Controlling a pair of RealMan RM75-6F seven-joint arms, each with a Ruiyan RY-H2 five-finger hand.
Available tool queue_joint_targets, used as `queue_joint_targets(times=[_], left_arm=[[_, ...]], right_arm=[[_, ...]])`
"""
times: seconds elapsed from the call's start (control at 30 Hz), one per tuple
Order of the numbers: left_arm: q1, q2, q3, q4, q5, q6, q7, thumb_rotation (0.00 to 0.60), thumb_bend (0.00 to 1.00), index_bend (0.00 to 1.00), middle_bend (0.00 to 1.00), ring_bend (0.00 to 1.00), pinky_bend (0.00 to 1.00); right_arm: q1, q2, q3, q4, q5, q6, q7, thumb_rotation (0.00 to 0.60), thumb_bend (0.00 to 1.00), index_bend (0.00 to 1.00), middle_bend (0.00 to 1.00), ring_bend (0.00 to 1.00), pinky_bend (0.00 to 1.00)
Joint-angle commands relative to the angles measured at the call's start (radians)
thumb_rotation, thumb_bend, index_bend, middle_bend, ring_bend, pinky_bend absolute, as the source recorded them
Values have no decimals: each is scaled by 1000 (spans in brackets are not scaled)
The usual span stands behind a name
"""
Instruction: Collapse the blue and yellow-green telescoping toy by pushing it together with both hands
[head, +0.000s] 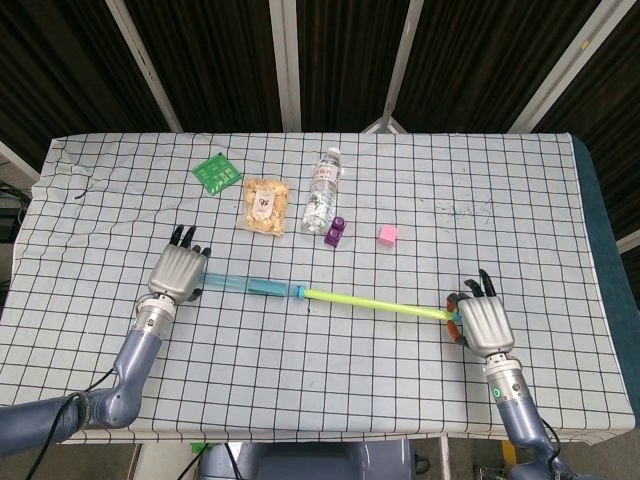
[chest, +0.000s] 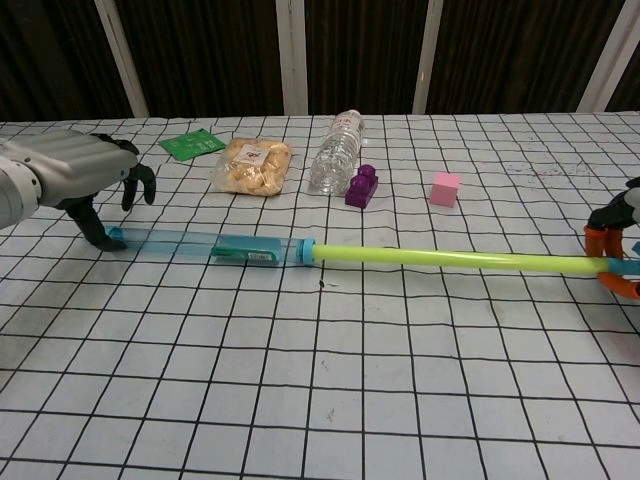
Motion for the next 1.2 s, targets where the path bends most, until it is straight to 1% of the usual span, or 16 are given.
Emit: queue_joint_targets(times=[0.03, 0.2, 0.4, 0.47, 0.63, 0.77, 0.93, 1.2], left_arm=[[-6, -12, 3, 19, -8, -1, -4, 600, 339, 328, 387, 44, 0], [-18, -31, 16, 54, -21, -3, -1, 600, 341, 349, 388, 44, 0], [-31, -61, 22, 91, -44, -8, -5, 600, 367, 367, 400, 44, 0], [-34, -69, 23, 100, -50, -9, -7, 600, 389, 381, 413, 44, 0], [-38, -80, 31, 114, -50, -10, -17, 600, 499, 449, 483, 68, 1], [-34, -82, 34, 117, -27, 2, -46, 600, 541, 502, 541, 96, 9], [-29, -67, 38, 102, 12, 17, -81, 600, 546, 530, 571, 106, 9], [-21, -8, 52, 13, 40, 36, -88, 600, 547, 535, 574, 107, 9]], right_arm=[[-1, 0, 1, 1, 1, 1, 0, 600, 459, 805, 572, 211, 0], [-3, 1, 4, -4, 1, 4, 4, 600, 459, 804, 573, 211, 0], [-4, 0, 1, -2, -3, 5, 1, 600, 459, 804, 573, 211, 0], [-5, 0, 0, -1, -2, 5, 1, 600, 459, 805, 573, 211, 0], [-5, 0, 3, 2, 0, 6, 0, 600, 459, 805, 573, 211, 0], [-6, -1, 2, -1, -3, 8, -2, 600, 459, 805, 573, 211, 0], [-7, -2, 3, -8, -6, 12, -3, 600, 460, 805, 573, 211, 0], [-5, -6, 16, -28, 2, 15, 4, 600, 459, 804, 573, 210, 0]])
